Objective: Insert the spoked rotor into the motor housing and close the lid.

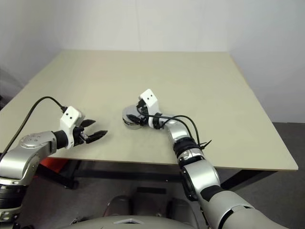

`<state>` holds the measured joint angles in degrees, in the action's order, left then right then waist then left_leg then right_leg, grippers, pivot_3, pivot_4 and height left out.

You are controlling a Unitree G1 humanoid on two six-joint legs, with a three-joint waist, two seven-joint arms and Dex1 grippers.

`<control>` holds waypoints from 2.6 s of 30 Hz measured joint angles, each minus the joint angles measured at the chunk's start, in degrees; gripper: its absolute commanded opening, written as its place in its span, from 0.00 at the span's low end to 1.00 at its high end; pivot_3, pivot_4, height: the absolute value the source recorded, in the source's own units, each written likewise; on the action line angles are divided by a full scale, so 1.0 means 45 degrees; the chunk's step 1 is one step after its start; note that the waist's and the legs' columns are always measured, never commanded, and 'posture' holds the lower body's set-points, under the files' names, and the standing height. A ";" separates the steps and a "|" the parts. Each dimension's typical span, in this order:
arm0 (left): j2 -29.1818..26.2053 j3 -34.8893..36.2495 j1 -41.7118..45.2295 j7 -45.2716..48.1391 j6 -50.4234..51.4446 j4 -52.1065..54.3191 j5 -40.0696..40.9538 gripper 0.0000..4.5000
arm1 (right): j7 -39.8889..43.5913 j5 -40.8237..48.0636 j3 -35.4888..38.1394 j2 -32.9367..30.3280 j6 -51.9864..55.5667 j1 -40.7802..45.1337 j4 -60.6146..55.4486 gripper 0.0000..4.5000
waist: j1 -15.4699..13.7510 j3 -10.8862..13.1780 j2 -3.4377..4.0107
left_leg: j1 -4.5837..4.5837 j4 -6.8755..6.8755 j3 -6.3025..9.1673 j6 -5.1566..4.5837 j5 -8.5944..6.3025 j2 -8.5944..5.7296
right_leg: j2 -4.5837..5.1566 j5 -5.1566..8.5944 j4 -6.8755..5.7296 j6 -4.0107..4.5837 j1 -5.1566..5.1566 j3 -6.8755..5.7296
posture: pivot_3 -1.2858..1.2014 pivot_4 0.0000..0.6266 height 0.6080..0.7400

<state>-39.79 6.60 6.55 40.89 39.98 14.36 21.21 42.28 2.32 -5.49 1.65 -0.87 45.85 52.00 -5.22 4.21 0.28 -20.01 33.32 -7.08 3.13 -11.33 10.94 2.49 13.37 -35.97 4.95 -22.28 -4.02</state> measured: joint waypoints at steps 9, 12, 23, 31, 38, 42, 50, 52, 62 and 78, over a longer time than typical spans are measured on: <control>0.0000 -0.0001 0.0001 -0.0029 -0.0002 0.0005 -0.0004 0.91 | 0.0436 -0.0004 -0.0183 -0.0289 0.0000 -0.0177 -0.0276 0.70 | -0.0004 0.0000 0.0000 | 0.0000 0.0000 0.0000 -0.0002 -0.0001 0.0000 | 0.0000 0.0000 0.0002 0.0000 0.0002 0.0000 | 0.52 0.00 1.00; 0.0000 -0.0001 0.0001 -0.0033 -0.0003 0.0007 -0.0006 0.91 | 0.0455 -0.0073 -0.0331 -0.0387 -0.0071 -0.0179 -0.0290 0.70 | -0.0016 0.0000 -0.0001 | 0.0000 0.0000 0.0000 -0.0002 -0.0001 -0.0001 | 0.0001 0.0000 0.0002 0.0000 0.0004 0.0000 | 0.52 0.00 1.00; 0.0000 -0.0002 0.0002 -0.0038 -0.0004 0.0015 -0.0009 0.91 | 0.0461 -0.0544 -0.0912 -0.0654 -0.0541 -0.0308 -0.0511 0.70 | -0.0033 -0.0003 -0.0004 | 0.0001 0.0002 0.0001 -0.0002 -0.0001 -0.0004 | 0.0001 0.0000 0.0008 0.0000 0.0012 0.0000 | 0.52 0.00 1.00; 0.0000 -0.0002 0.0002 -0.0046 -0.0003 0.0026 -0.0008 0.91 | 0.0441 -0.0648 -0.1113 -0.0787 -0.0680 -0.0406 -0.0631 0.70 | -0.0047 -0.0004 -0.0005 | 0.0022 0.0003 0.0002 -0.0005 -0.0003 -0.0004 | 0.0002 0.0000 0.0010 -0.0001 0.0037 0.0000 | 0.52 0.00 1.00; 0.0034 -0.0060 0.0001 -0.0216 0.0035 0.0209 -0.0005 0.91 | 0.0118 -0.0727 -0.1272 -0.0793 -0.0770 -0.0405 -0.0610 0.70 | -0.0046 -0.0005 -0.0004 | 0.0055 0.0006 0.0000 -0.0014 -0.0008 -0.0001 | 0.0003 0.0001 0.0007 -0.0001 0.0068 0.0000 | 0.52 0.00 1.00; 0.0086 -0.0086 -0.0010 -0.0270 0.0107 0.0318 -0.0002 0.91 | -0.0178 -0.0766 -0.1292 -0.0754 -0.0767 -0.0327 -0.0462 0.70 | -0.0047 -0.0007 -0.0002 | 0.0068 0.0006 -0.0001 -0.0015 -0.0008 0.0002 | 0.0004 0.0001 0.0005 -0.0002 0.0083 0.0000 | 0.52 0.00 1.00; 0.0102 -0.0091 -0.0133 -0.0364 0.0137 0.0477 0.0004 0.91 | -0.0245 -0.0802 -0.1329 -0.0758 -0.0764 -0.0273 -0.0326 0.70 | -0.0044 -0.0012 -0.0003 | 0.0073 0.0008 -0.0003 -0.0016 -0.0007 0.0003 | 0.0004 0.0001 0.0003 -0.0002 0.0090 0.0000 | 0.52 0.00 1.00; 0.0102 -0.0091 -0.0148 -0.0380 0.0147 0.0487 0.0009 0.91 | -0.0244 -0.0803 -0.1330 -0.0758 -0.0762 -0.0272 -0.0326 0.70 | -0.0044 -0.0012 -0.0003 | 0.0073 0.0009 -0.0003 -0.0017 -0.0007 0.0003 | 0.0004 0.0001 0.0003 -0.0002 0.0091 -0.0001 | 0.52 0.00 1.00; 0.1296 -0.0048 0.0535 -0.1226 0.0933 0.0503 0.0426 0.91 | -0.0218 -0.0812 -0.1398 -0.0788 -0.0644 -0.0273 -0.0359 0.70 | -0.0048 -0.0016 -0.0003 | 0.0088 0.0012 -0.0003 -0.0017 -0.0008 0.0002 | 0.0006 0.0001 0.0007 -0.0002 0.0122 -0.0001 | 0.52 0.00 1.00; 0.4519 0.0320 0.3180 -0.3413 0.3070 -0.0150 0.2344 0.03 | -0.0195 -0.0812 -0.1452 -0.0829 -0.0544 -0.0277 -0.0442 0.70 | -0.0053 -0.0025 0.0000 | 0.0091 0.0012 -0.0002 -0.0020 -0.0004 -0.0002 | 0.0009 0.0002 0.0025 -0.0004 0.0139 -0.0008 | 0.52 0.00 1.00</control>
<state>-19.46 8.04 20.86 25.53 53.79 13.68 31.76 41.41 -1.33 -12.03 -2.08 -3.32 44.61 50.01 -5.46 4.09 0.28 -19.60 33.38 -7.09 3.03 -11.35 10.93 2.53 13.38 -35.86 4.93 -21.65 -4.06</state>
